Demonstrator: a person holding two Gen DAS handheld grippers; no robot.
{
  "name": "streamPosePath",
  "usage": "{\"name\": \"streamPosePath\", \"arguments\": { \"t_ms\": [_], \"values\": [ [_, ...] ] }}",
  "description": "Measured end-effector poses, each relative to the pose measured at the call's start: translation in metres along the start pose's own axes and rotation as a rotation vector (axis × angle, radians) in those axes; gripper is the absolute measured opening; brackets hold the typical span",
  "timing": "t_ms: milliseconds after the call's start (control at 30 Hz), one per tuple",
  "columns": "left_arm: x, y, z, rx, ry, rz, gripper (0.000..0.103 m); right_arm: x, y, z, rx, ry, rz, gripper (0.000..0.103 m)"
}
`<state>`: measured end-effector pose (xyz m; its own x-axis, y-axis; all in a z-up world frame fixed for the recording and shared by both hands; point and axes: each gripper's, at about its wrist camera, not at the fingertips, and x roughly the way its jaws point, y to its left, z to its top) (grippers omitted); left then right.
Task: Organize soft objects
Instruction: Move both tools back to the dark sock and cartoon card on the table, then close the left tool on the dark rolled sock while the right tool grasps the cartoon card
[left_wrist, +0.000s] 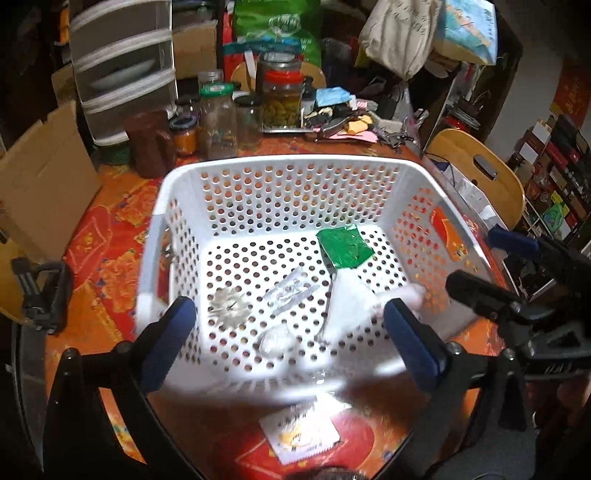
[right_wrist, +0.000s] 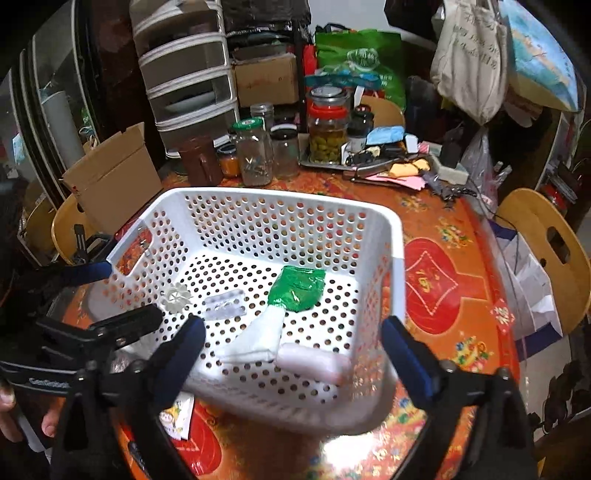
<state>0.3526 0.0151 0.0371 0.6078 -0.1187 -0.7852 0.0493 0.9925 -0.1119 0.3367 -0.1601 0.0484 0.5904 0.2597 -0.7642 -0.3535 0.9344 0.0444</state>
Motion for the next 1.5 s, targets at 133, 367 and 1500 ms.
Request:
{"name": "streamPosePath", "arguments": {
  "t_ms": [133,367,1500],
  "values": [
    [-0.031,-0.001,-0.03,0.012,-0.044,-0.011,0.103,-0.022,0.004,-0.02,-0.007,-0.028,-0.02,0.101],
    [-0.077,-0.005,-0.1,0.045,-0.113,0.027,0.103,-0.056,0.015,-0.062,0.0,-0.091,-0.007,0.101],
    [-0.054,0.04,-0.236,-0.048,-0.119,0.077,0.061,0.011,0.1,-0.166,0.016,-0.002,0.18,0.1]
  ]
}}
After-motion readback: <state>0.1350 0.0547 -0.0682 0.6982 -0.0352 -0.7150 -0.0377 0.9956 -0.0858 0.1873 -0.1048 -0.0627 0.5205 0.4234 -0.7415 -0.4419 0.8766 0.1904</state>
